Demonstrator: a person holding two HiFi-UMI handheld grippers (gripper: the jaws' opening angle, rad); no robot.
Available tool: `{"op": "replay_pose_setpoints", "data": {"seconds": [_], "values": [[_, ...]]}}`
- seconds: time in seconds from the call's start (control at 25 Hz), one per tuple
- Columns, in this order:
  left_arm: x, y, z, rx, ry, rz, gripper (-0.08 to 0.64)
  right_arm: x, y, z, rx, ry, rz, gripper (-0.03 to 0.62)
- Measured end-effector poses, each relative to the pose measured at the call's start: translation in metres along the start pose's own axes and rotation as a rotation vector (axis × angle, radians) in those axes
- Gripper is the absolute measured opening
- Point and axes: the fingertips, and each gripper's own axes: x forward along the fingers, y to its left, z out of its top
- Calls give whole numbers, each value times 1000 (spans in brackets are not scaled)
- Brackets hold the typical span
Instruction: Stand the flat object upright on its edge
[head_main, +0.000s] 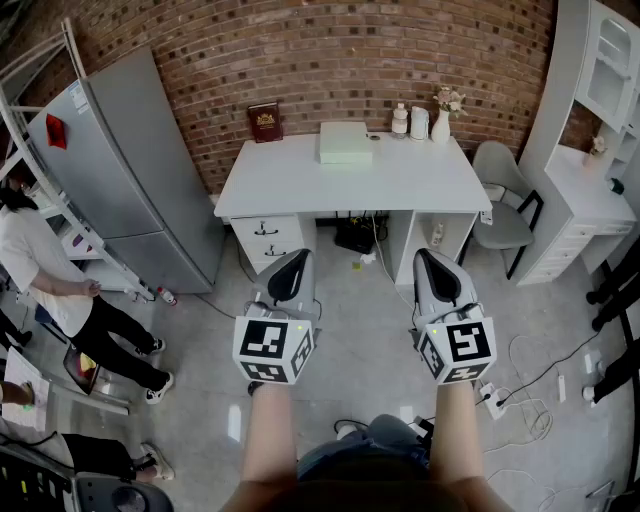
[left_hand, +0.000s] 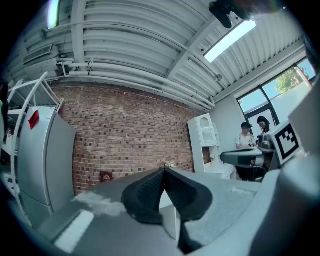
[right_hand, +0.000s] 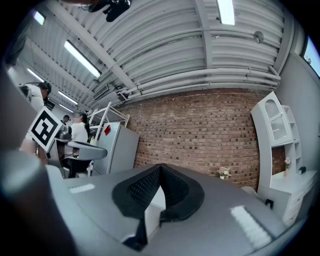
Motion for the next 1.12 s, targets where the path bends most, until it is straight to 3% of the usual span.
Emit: {"op": "replay_pose_setpoints", "data": {"seconds": [0.36,0.6,1.12], "values": [[28,28,-11,5,6,-6,0,42,-3,-4,-34,-10,4,0],[68,52,-30,-79,30,2,0,84,-20,-26,-44,3,23,0],[237,97,-52,-93,58,53,0,225,-122,-74,-10,41,56,2]]}}
